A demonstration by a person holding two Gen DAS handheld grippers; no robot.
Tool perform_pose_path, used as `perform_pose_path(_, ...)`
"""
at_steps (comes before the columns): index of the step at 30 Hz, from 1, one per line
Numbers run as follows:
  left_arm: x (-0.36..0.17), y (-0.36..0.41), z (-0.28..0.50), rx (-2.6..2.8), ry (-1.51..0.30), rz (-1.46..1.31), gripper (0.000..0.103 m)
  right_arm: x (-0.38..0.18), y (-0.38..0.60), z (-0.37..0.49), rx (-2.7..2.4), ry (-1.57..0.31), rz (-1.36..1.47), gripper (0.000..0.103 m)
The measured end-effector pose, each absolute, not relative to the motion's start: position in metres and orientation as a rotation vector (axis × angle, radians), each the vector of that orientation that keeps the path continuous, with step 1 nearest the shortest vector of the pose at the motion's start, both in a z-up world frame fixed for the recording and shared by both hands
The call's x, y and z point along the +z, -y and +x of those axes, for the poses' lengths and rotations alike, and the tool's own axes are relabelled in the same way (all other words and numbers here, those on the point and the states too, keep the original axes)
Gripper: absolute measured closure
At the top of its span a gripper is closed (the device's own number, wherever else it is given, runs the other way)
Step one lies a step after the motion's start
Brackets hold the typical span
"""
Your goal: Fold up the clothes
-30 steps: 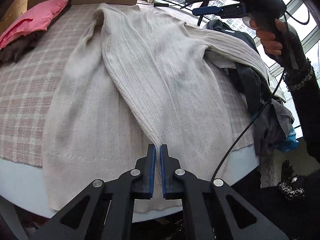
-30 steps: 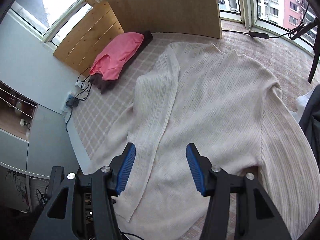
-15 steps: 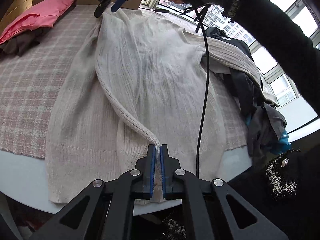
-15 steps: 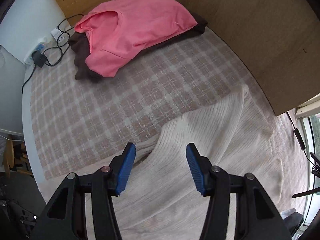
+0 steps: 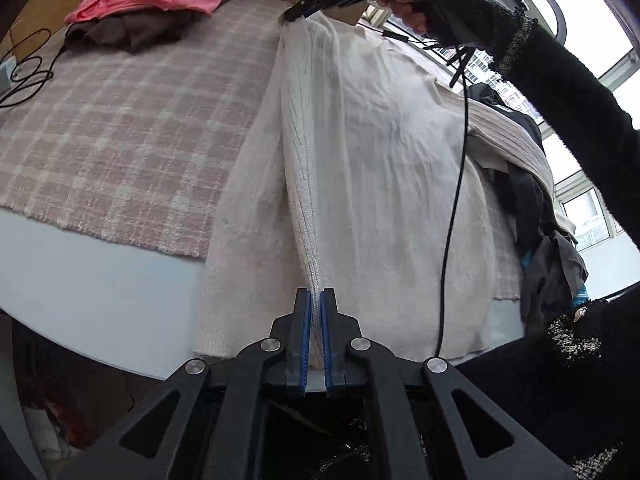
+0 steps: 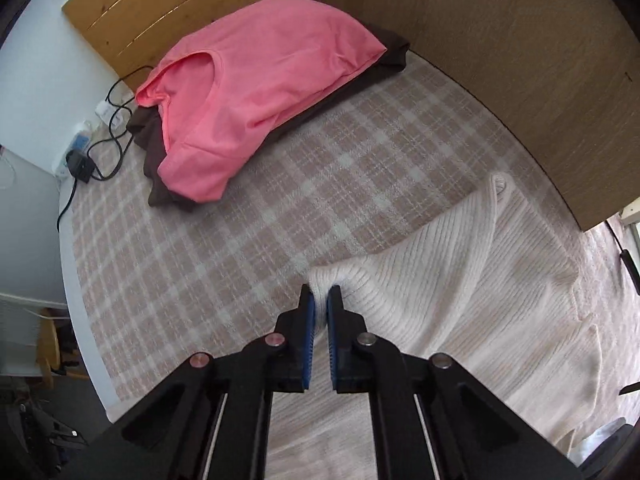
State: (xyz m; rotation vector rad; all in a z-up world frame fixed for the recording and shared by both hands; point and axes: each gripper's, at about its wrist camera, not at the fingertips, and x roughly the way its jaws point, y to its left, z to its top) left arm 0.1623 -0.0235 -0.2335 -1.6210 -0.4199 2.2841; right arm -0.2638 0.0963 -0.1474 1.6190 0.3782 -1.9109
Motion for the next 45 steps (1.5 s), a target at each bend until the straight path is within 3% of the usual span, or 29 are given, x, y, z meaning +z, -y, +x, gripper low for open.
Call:
perform_pose_path(5, -0.243, 0.043, 0.156, 2.273, 0.388, -1.733, 0.093, -0.157, -0.084, -0.267, -1.861, -0.375, 1.669, 0.089)
perform_pose_path(8, -0.215, 0.054, 0.163, 2.376, 0.316, -1.68, 0.089, -0.106, -0.125, -0.268, -1.913, -0.164, 1.533, 0.07)
perform_pose_path(11, -0.198, 0.047, 0.156, 2.387, 0.273, -1.595, 0.089, -0.067, -0.187, -0.272, -2.061, 0.042, 1.386, 0.067)
perform_pose_path(15, -0.208, 0.025, 0.131, 2.33, 0.203, -1.574, 0.089, -0.084, -0.195, -0.279, -2.112, -0.016, 1.426, 0.068)
perform_pose_path(21, -0.242, 0.014, 0.105, 2.274, 0.144, -1.685, 0.093, -0.177, -0.16, -0.286, -2.039, -0.141, 1.608, 0.069)
perform_pose_path(22, -0.237, 0.022, 0.11, 2.283, 0.163, -1.687, 0.093, -0.18, -0.16, -0.287, -2.062, -0.133, 1.603, 0.07)
perform_pose_path(26, -0.216, 0.055, 0.136, 2.374, 0.205, -1.651, 0.073, -0.147, -0.156, -0.278, -2.135, -0.15, 1.598, 0.068)
perform_pose_path(31, -0.229, 0.05, 0.138, 2.327, 0.185, -1.691, 0.072, -0.139, -0.105, -0.252, -2.097, -0.285, 1.619, 0.053)
perform_pose_path(37, -0.241, 0.018, 0.135, 2.341, -0.007, -1.661, 0.071, -0.183, -0.08, -0.255, -2.086, -0.359, 1.814, 0.053)
perform_pose_path(39, -0.238, 0.017, 0.137, 2.358, -0.015, -1.631, 0.09, -0.184, -0.078, -0.254, -2.109, -0.378, 1.772, 0.054)
perform_pose_path(40, -0.236, 0.016, 0.137, 2.349, -0.01, -1.628, 0.1, -0.182, -0.079, -0.253, -2.115, -0.362, 1.743, 0.058)
perform_pose_path(41, -0.233, 0.015, 0.138, 2.344, -0.02, -1.618, 0.1, -0.179, -0.082, -0.252, -2.113, -0.332, 1.71, 0.082)
perform_pose_path(42, -0.227, 0.014, 0.14, 2.349, -0.023, -1.589, 0.1, -0.174, -0.088, -0.251, -2.112, -0.271, 1.686, 0.094)
perform_pose_path(45, -0.2, 0.01, 0.145, 2.349, -0.023, -1.518, 0.1, -0.154, -0.121, -0.248, -2.115, -0.035, 1.601, 0.094)
